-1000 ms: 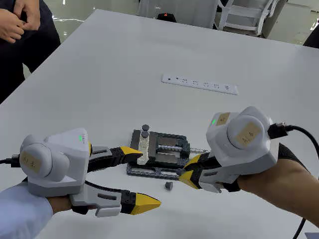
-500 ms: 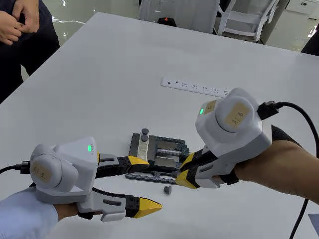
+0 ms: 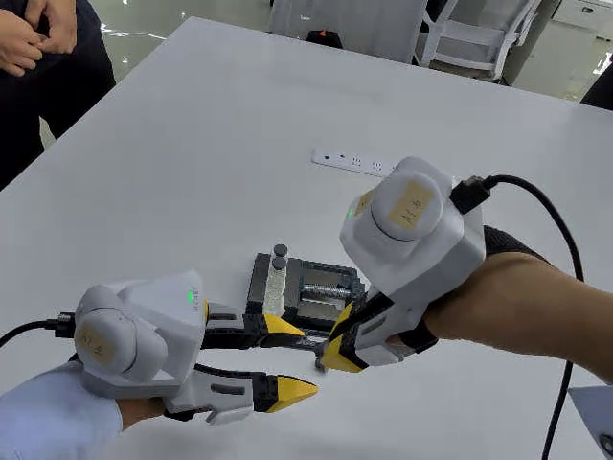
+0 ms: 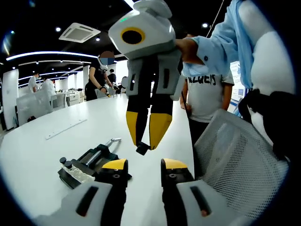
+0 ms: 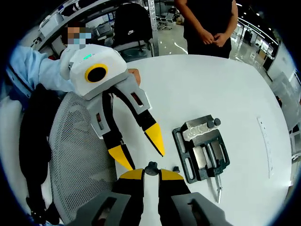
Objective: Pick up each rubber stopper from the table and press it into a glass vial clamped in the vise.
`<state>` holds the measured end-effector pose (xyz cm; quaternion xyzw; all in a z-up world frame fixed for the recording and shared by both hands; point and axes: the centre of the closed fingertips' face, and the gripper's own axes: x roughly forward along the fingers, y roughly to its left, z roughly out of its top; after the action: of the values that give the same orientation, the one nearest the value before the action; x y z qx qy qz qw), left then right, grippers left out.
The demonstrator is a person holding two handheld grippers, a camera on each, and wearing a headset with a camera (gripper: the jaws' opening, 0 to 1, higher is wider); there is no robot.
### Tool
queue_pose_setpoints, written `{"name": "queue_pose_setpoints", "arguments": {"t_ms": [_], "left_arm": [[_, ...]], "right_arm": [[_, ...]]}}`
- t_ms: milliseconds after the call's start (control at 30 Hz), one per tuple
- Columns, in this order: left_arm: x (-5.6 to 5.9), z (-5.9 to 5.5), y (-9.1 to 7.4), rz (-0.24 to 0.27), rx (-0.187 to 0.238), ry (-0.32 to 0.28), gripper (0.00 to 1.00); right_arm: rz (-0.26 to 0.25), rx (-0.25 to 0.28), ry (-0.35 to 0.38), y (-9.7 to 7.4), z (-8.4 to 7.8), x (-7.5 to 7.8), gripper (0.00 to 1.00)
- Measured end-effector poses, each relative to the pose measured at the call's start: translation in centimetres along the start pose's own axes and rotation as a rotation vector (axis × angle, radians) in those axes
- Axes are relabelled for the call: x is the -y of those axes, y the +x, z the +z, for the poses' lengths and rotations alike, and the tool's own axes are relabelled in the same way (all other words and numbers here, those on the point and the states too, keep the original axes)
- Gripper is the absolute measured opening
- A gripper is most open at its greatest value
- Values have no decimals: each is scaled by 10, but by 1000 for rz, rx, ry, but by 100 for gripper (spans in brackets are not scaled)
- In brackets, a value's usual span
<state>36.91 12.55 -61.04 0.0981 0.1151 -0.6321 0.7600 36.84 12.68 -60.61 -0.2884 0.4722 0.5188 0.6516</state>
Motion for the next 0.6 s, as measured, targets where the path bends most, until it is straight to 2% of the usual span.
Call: {"name": "queue_pose_setpoints", "arguments": {"t_ms": [200, 600], "left_arm": [[1, 0, 0, -3, -3, 20, 18], [3, 9, -1, 1, 5, 85, 9]], "right_arm": [[36, -50, -6, 1, 0, -5, 7], [66, -110, -12, 2, 0, -5, 7]]}}
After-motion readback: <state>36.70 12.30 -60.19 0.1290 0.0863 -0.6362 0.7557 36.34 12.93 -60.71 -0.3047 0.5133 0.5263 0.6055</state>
